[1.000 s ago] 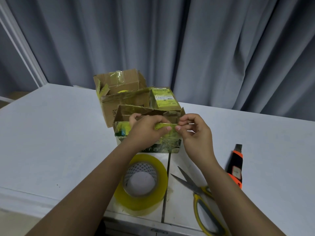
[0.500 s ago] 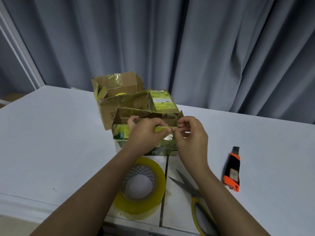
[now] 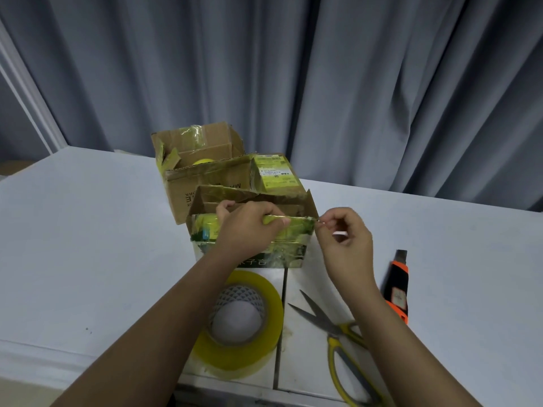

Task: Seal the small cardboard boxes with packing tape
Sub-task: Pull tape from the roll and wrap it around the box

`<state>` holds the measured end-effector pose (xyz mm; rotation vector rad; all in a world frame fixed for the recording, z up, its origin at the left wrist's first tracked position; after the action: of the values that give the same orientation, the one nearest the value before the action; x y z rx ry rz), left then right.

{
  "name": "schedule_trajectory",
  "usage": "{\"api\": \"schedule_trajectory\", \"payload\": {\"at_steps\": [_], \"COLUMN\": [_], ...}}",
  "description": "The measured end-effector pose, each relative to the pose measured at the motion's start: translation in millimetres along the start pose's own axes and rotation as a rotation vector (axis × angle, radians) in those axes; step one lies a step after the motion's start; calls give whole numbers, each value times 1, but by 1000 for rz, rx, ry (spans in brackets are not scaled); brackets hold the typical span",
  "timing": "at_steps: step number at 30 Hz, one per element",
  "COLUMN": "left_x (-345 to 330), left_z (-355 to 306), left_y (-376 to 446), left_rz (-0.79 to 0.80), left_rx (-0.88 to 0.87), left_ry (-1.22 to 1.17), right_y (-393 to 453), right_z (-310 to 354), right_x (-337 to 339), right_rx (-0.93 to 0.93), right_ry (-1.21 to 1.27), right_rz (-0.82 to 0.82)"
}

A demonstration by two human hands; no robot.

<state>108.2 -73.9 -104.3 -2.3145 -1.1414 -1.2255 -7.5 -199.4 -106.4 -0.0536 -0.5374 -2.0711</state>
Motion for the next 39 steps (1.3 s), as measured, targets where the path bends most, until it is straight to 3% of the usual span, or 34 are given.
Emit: {"api": "schedule_trajectory", "payload": {"at_steps": [6, 10, 14, 20, 23, 27, 32, 36, 39], "left_x": [1, 1, 2, 2, 1, 3, 3, 2, 0], "left_z": [-2, -1, -1, 0, 0, 0, 1, 2, 3], "left_y": [3, 4, 4, 5, 3, 4, 5, 6, 4], "left_rz": [40, 58, 71, 75, 70, 89, 89, 83, 62], "left_rx": [47, 54, 49, 55, 47, 58, 61, 59, 60], "left_ry": [-36, -119, -126, -109, -103, -114, -122, -101, -105], "right_y": [4, 13, 10, -7, -16, -1, -1, -4, -12], "right_z": [9, 11, 0, -17, -19, -1, -13, -26, -39], "right_x": [-25, -27, -29, -30, -32, -26, -29, -26, -25], "right_rx": [-154, -215, -426, -582, -493, -263, -289, -327, -346], "right_ry": [388, 266, 225, 146, 61, 255, 348, 239, -107], "right_rz": [287, 220, 308, 463, 464, 451, 509, 506, 573]}}
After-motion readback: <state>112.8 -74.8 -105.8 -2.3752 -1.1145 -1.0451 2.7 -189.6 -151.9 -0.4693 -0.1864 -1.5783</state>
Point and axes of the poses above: each hand's wrist, its own y-axis towards the middle knuckle, its own x-axis out of the back of the hand, z = x × y, the point moved 3 cm from there along y, towards the middle knuckle, and after that the axes turned 15 degrees about z, right-handed, at the moved point
